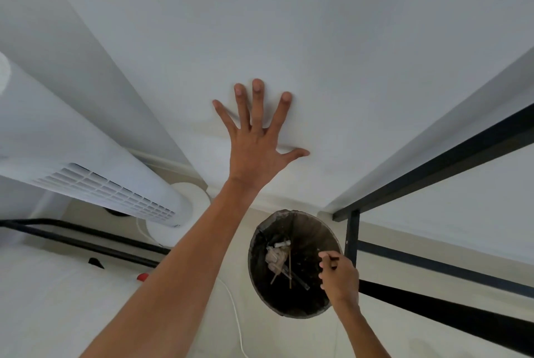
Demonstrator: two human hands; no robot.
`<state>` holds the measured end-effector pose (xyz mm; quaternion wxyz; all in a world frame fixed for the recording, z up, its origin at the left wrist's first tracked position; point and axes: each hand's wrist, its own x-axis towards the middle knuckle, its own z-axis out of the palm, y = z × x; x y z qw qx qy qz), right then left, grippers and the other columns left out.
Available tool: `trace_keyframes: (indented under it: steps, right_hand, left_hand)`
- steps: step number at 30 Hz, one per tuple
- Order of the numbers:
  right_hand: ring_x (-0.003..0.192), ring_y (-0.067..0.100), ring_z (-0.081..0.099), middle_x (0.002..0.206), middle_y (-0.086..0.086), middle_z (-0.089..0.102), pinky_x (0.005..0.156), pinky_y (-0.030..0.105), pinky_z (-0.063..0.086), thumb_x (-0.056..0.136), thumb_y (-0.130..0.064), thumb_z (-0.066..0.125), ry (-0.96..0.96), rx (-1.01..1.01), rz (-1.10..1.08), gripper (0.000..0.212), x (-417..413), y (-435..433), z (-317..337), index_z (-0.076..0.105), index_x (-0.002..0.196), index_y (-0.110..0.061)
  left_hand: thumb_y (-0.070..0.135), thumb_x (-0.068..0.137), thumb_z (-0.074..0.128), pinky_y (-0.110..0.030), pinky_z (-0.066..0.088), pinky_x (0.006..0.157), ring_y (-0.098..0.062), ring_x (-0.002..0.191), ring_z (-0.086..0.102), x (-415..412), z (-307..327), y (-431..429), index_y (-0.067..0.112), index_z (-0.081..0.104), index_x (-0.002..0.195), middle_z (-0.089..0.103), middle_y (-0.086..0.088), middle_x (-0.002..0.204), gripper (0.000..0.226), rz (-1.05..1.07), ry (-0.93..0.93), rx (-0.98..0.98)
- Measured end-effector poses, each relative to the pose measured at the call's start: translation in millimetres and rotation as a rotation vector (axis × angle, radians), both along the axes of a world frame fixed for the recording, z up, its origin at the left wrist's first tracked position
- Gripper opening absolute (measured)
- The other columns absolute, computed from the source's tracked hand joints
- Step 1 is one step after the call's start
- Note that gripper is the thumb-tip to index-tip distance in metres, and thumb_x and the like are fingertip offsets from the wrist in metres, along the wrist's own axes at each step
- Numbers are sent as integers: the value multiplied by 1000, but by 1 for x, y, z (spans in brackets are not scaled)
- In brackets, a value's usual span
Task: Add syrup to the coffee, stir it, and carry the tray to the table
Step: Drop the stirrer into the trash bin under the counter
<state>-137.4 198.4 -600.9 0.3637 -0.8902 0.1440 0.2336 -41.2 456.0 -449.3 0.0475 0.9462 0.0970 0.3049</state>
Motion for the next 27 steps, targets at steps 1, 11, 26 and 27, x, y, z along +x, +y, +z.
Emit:
trace_keyframes:
  steps: [1,11,26,27]
  right_hand:
    - [81,21,74,94,3,76,75,47,65,102,-20,57,2,-6,7,19,1,1,0,75,107,-19]
    - [75,20,76,89,1,72,72,38,65,103,-27,55,145,-3,127,38,8,2,-1,55,140,-16]
    - [130,28,59,140,9,63,105,46,52,104,-35,48,1,-155,374,45,8,16,196,51,145,-16]
    - [131,28,58,142,9,62,106,44,51,104,-34,49,-17,-143,377,46,7,20,227,51,146,-16]
  left_hand:
    - [90,63,60,-80,5,109,-33,144,-43,0,1,0,33,-32,152,-52,-5,154,140,3,2,-2]
    - [87,67,61,-78,4,112,-32,143,-44,-5,0,-3,33,-33,151,-53,-3,152,137,13,39,3]
    - [53,102,41,-61,4,125,-42,155,-13,-112,108,-35,21,-14,161,-28,-13,166,87,15,924,-64]
    - [55,103,36,-60,4,125,-41,156,-10,-129,125,-33,20,-11,161,-24,-11,168,82,12,1038,-118]
